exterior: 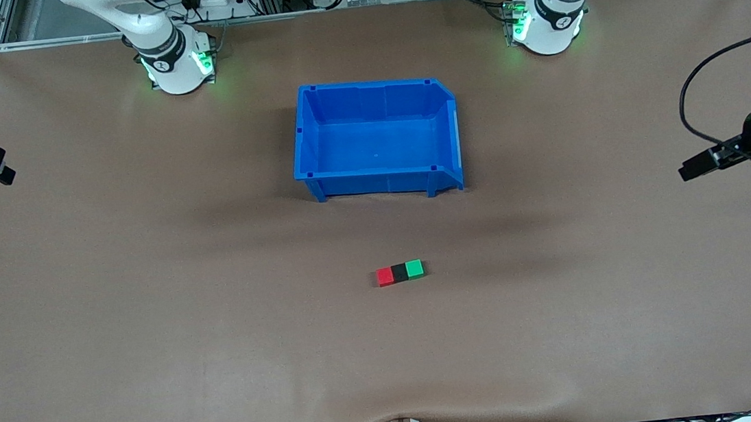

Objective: Attach green and red cubes to black cube

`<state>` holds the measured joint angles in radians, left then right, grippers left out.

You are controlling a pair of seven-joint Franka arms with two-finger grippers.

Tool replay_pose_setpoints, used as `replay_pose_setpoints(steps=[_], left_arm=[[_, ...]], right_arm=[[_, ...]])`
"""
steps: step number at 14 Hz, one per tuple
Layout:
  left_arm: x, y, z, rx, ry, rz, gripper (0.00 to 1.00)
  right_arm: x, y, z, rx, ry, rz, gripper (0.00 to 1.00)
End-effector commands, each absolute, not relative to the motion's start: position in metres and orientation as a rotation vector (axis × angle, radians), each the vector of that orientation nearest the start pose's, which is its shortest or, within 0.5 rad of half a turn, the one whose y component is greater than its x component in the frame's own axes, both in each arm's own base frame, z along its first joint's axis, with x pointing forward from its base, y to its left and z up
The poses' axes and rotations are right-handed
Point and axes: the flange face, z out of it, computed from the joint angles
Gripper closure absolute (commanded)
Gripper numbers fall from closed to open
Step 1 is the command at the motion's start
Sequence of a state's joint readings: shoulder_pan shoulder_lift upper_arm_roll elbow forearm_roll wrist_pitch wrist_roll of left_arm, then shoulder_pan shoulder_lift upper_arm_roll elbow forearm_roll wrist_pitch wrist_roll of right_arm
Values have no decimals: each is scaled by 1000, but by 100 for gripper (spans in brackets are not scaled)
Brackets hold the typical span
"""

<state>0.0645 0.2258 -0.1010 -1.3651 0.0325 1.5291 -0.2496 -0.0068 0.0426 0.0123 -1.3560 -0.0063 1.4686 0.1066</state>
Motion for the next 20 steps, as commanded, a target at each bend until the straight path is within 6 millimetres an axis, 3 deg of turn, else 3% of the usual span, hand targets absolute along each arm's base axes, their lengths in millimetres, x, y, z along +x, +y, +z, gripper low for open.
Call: replay_pose_setpoints(steps=[1, 10, 16, 20], left_arm=[[596, -3, 608, -3105, -300, 86, 16], [558, -11, 629, -3094, -249, 142, 16], [511, -19, 624, -3080, -242, 69, 16], [512, -21, 634, -3079, -233, 28, 16]], right_arm=[[557, 2, 694, -3145, 153, -110, 0], [559, 1, 692, -3143, 157, -107, 0], [559, 0, 691, -3145, 160, -102, 0], [560, 0, 690, -3145, 160, -100, 0]])
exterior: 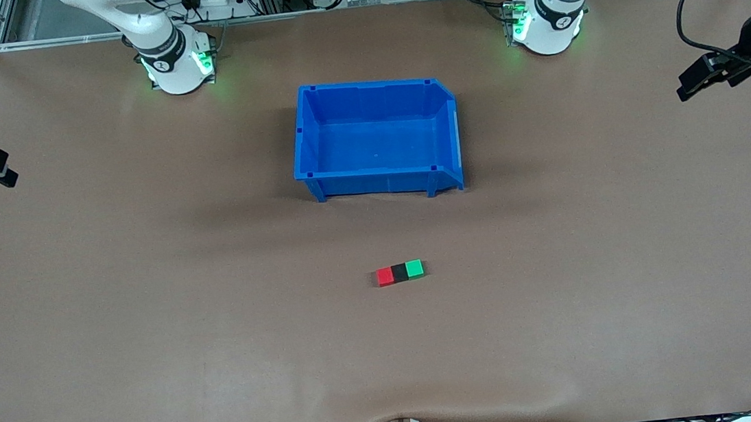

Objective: Attach green and red cubes to black cube

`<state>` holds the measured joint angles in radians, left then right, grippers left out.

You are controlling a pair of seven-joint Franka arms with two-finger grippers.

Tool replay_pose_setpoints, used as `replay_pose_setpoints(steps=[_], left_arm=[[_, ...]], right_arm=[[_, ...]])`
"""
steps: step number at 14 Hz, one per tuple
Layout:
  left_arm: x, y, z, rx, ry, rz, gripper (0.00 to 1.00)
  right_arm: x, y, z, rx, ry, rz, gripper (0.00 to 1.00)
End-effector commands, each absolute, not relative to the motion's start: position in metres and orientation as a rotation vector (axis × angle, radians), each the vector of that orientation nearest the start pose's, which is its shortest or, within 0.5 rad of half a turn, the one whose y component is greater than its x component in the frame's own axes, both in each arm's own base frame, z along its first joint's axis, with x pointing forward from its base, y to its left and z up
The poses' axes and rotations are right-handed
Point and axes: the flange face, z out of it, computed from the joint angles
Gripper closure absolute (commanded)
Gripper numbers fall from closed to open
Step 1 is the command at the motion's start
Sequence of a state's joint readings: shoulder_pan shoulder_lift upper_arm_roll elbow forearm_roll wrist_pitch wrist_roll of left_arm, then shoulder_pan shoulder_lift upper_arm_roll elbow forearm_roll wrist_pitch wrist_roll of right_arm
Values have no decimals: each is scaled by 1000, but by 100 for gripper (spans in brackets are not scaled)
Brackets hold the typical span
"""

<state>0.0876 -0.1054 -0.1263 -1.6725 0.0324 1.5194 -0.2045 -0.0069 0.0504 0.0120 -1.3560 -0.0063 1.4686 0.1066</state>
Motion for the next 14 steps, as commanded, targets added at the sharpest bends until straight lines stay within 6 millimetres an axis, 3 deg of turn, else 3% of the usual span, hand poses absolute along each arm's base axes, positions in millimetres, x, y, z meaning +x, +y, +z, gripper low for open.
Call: replay_pose_setpoints(steps=[1, 7, 14], left_arm=[[515, -20, 635, -3077, -232, 25, 16], [508, -16, 643, -3070, -207, 87, 16], [514, -21, 635, -3070, -167, 110, 16]], right_arm=[[560, -1, 690, -3145, 163, -100, 0], [561, -1, 688, -3146, 163, -93, 0], [561, -1, 688, -3146, 163, -93, 0]])
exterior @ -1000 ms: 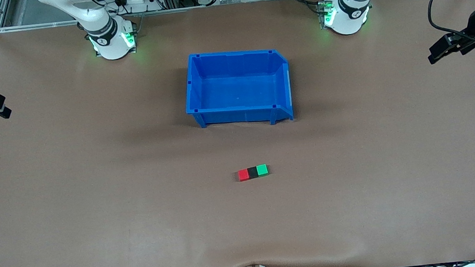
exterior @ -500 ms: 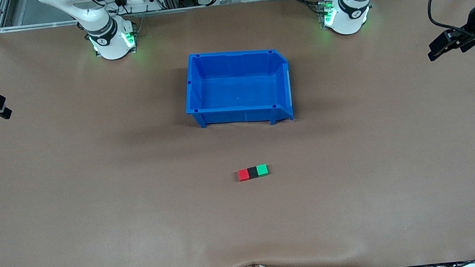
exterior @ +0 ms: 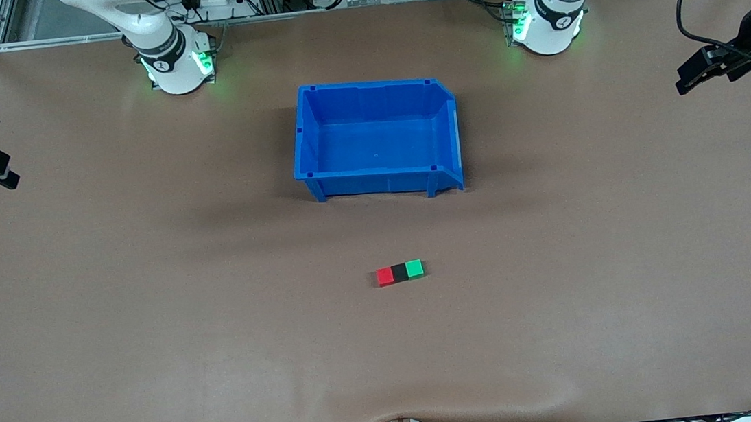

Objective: Attach green and red cubes to black cube

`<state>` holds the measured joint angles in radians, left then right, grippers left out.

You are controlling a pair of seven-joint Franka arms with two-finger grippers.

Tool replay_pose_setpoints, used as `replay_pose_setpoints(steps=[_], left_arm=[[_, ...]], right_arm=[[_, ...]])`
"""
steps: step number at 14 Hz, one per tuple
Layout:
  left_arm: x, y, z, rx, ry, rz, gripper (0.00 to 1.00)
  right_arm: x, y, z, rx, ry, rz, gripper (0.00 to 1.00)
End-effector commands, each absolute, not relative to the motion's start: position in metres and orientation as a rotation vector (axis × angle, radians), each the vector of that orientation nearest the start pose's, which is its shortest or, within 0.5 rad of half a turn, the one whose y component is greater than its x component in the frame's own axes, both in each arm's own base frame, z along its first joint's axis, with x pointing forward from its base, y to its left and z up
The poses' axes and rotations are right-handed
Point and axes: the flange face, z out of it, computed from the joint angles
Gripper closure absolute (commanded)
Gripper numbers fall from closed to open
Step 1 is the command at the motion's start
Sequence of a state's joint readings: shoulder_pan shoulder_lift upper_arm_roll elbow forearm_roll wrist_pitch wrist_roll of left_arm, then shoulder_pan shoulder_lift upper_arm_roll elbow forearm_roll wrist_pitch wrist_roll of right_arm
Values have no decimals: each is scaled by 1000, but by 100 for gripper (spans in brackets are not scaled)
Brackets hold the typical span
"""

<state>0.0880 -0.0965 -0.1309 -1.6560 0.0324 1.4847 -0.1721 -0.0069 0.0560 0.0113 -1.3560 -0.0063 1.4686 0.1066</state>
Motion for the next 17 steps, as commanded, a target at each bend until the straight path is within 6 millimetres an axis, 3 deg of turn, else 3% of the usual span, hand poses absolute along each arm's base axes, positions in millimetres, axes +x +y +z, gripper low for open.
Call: replay_pose_setpoints(steps=[1, 17], left_arm=[[514, -22, 638, -3070, -167, 101, 16], [515, -31, 647, -3069, -143, 90, 16]], right_arm=[[561, -1, 687, -3146, 163, -90, 0], [561, -1, 687, -3146, 163, -90, 0]])
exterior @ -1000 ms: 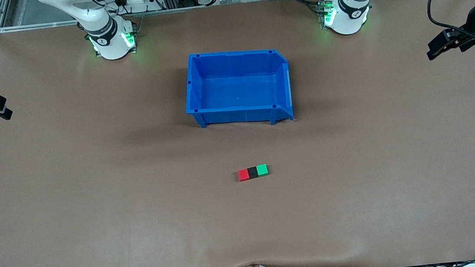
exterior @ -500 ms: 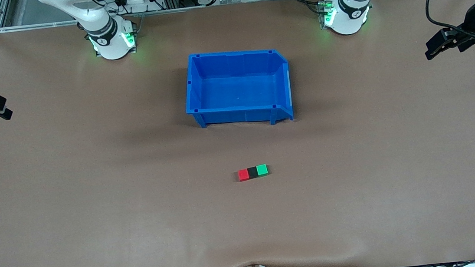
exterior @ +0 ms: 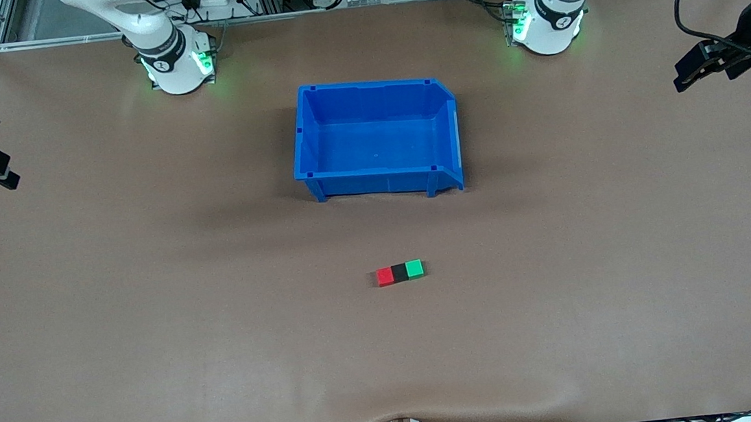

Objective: Attach green and red cubes to black cube

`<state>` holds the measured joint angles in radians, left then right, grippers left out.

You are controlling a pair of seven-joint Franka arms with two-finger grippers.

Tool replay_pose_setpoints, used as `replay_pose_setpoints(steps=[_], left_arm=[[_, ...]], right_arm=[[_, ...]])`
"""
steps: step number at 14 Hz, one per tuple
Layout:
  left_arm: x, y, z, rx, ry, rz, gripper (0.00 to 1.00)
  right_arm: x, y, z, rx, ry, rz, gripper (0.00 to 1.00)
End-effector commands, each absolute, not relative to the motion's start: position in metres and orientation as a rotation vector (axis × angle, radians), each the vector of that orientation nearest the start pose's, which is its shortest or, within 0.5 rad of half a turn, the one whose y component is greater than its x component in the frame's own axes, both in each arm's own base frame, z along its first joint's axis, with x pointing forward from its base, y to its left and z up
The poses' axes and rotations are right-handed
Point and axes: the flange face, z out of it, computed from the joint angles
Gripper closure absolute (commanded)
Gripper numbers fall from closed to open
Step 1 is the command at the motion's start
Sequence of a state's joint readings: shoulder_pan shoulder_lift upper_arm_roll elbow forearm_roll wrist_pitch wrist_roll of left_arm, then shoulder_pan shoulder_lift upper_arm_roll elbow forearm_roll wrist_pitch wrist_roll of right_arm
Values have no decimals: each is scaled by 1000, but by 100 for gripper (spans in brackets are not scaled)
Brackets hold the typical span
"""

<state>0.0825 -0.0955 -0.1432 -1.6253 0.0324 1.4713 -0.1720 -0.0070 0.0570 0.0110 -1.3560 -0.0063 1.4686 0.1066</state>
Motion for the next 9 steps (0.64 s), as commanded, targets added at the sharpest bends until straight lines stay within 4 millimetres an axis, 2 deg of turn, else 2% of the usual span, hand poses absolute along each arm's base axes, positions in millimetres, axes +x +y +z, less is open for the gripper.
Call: replay_pose_setpoints(steps=[1, 9], left_arm=[[515, -30, 647, -3070, -147, 88, 16], [512, -25, 651, -3069, -164, 93, 16]], right_arm=[[561, -1, 687, -3146, 163, -90, 0], [561, -1, 687, -3146, 165, -93, 0]])
